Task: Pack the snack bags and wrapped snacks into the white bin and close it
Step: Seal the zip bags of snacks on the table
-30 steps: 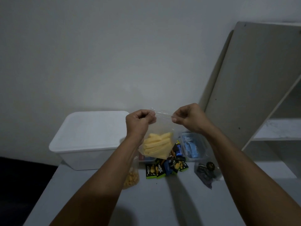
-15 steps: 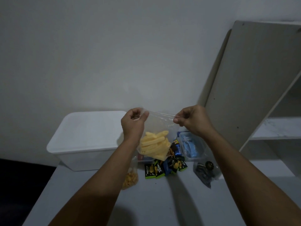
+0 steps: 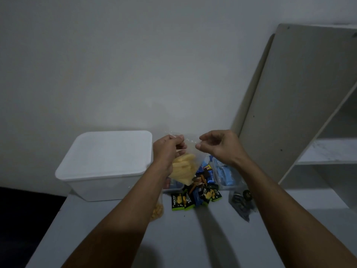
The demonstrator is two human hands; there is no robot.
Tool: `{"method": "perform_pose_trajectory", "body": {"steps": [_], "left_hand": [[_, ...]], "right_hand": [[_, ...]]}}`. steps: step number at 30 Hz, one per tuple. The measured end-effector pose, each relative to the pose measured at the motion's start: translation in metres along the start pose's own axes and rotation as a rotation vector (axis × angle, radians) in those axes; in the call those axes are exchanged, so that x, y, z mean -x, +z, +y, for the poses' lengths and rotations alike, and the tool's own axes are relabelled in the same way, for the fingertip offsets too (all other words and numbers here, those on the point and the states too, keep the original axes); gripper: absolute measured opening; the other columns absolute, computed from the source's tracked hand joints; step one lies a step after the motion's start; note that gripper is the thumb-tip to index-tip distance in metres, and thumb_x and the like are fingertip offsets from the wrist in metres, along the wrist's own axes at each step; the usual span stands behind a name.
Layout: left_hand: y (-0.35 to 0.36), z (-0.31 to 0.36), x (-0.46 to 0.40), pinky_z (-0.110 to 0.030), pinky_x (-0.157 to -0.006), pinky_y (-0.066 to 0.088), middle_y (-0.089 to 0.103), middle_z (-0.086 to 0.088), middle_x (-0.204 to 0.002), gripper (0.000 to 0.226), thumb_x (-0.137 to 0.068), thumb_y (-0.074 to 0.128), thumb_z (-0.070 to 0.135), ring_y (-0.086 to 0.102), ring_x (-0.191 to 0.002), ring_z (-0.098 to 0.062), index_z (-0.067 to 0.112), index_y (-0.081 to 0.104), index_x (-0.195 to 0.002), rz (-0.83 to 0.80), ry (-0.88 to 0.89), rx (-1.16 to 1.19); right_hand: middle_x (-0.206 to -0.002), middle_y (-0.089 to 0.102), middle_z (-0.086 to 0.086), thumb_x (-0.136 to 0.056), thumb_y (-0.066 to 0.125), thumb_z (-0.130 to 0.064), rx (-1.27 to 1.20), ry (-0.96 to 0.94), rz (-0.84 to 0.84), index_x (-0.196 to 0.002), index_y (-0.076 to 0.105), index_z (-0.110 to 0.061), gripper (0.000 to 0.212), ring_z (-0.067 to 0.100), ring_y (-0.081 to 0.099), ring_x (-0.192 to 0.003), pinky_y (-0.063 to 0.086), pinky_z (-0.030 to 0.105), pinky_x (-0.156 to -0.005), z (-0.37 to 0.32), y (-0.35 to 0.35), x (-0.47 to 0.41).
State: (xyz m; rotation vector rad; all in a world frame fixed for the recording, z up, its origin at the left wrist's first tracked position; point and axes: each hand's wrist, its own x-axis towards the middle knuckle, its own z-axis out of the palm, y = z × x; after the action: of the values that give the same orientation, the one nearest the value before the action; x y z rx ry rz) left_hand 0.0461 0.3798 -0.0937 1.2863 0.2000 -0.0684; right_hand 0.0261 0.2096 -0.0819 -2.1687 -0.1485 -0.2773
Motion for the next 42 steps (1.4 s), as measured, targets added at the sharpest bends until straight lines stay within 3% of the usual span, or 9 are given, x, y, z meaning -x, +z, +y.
{"method": "perform_pose_trajectory", "body": {"steps": [10,14,17,19,23,27,33,39,42], "left_hand": [[-0.005,-0.011,0.005,-0.03,-0.069,0.059,0.066,-0.01,-0.07,0.013,-0.084,0.065,0.002,0.067,-0.074,-0.02,0.005,0.062,-0.071,-0.059,0.089,-0.237],[-0.016,-0.018,0.006,-0.04,-0.073,0.058,0.063,-0.005,-0.085,0.01,-0.078,0.06,0.006,0.063,-0.079,-0.019,0.01,0.064,-0.086,0.073,0.129,-0.255],[-0.028,-0.026,0.007,-0.022,-0.06,0.055,0.06,0.0,-0.099,0.034,-0.077,0.06,-0.001,0.058,-0.081,-0.014,0.017,0.061,-0.106,0.116,0.244,-0.38],[-0.037,-0.032,0.007,-0.028,-0.07,0.058,0.066,-0.001,-0.093,0.023,-0.079,0.066,-0.001,0.062,-0.084,-0.018,0.017,0.067,-0.093,0.086,0.278,-0.435],[-0.061,-0.047,0.01,-0.044,-0.079,0.057,0.071,-0.009,-0.081,0.019,-0.081,0.071,0.003,0.065,-0.079,-0.024,0.018,0.067,-0.07,0.153,0.107,-0.35],[-0.087,-0.068,0.022,-0.031,-0.054,0.05,0.067,-0.01,-0.075,0.016,-0.08,0.072,0.002,0.058,-0.066,-0.023,0.013,0.066,-0.07,0.217,-0.043,-0.305],[-0.135,-0.093,0.038,-0.04,-0.055,0.048,0.062,-0.009,-0.057,0.015,-0.067,0.07,0.004,0.056,-0.056,-0.026,0.013,0.069,-0.056,0.291,-0.173,-0.439],[-0.16,-0.102,0.048,-0.042,-0.062,0.056,0.066,-0.012,-0.065,0.004,-0.07,0.067,0.006,0.061,-0.062,-0.027,0.006,0.071,-0.068,0.348,-0.16,-0.624],[-0.161,-0.102,0.047,-0.04,-0.077,0.056,0.071,-0.009,-0.081,0.012,-0.071,0.069,0.007,0.067,-0.08,-0.025,0.009,0.073,-0.082,0.375,-0.125,-0.66]], "right_hand": [[-0.075,0.071,-0.003,-0.086,0.07,-0.02,0.028,0.068,-0.024,-0.085,0.076,-0.014,0.009,0.016,0.068,-0.076,0.058,0.04,-0.078,0.008,0.013,-0.006],[-0.071,0.069,-0.008,-0.086,0.07,-0.02,0.046,0.046,-0.039,-0.082,0.076,-0.016,0.008,0.014,0.067,-0.073,0.057,0.034,-0.074,0.01,0.016,-0.005],[-0.074,0.072,0.0,-0.086,0.07,-0.017,0.047,0.062,-0.1,-0.083,0.076,-0.014,0.008,0.014,0.067,-0.072,0.056,0.032,-0.07,0.01,0.015,-0.005],[-0.078,0.074,0.005,-0.086,0.07,-0.017,0.022,0.087,-0.165,-0.082,0.076,-0.013,0.008,0.018,0.07,-0.076,0.057,0.032,-0.068,0.01,0.014,-0.005],[-0.083,0.074,0.003,-0.08,0.076,-0.029,0.002,0.168,-0.279,-0.087,0.074,-0.014,0.017,0.013,0.068,-0.071,0.05,0.024,-0.058,0.021,0.023,0.001],[-0.084,0.073,0.012,-0.08,0.074,-0.006,0.105,0.198,-0.332,-0.076,0.07,-0.013,0.009,0.017,0.064,-0.061,0.058,0.037,-0.063,0.044,0.057,0.009],[-0.066,0.061,0.002,-0.085,0.06,0.001,0.165,0.173,-0.363,-0.057,0.055,-0.021,0.036,0.017,0.059,-0.067,0.054,0.035,-0.066,0.055,0.12,0.023],[-0.074,0.061,-0.001,-0.089,0.057,-0.005,0.206,0.151,-0.451,-0.081,0.068,-0.007,0.014,0.019,0.062,-0.08,0.05,0.032,-0.071,0.055,0.16,0.026],[-0.074,0.056,-0.005,-0.089,0.054,-0.001,0.195,0.147,-0.442,-0.087,0.067,-0.004,0.014,0.018,0.058,-0.085,0.048,0.031,-0.075,0.054,0.168,0.023]]}}
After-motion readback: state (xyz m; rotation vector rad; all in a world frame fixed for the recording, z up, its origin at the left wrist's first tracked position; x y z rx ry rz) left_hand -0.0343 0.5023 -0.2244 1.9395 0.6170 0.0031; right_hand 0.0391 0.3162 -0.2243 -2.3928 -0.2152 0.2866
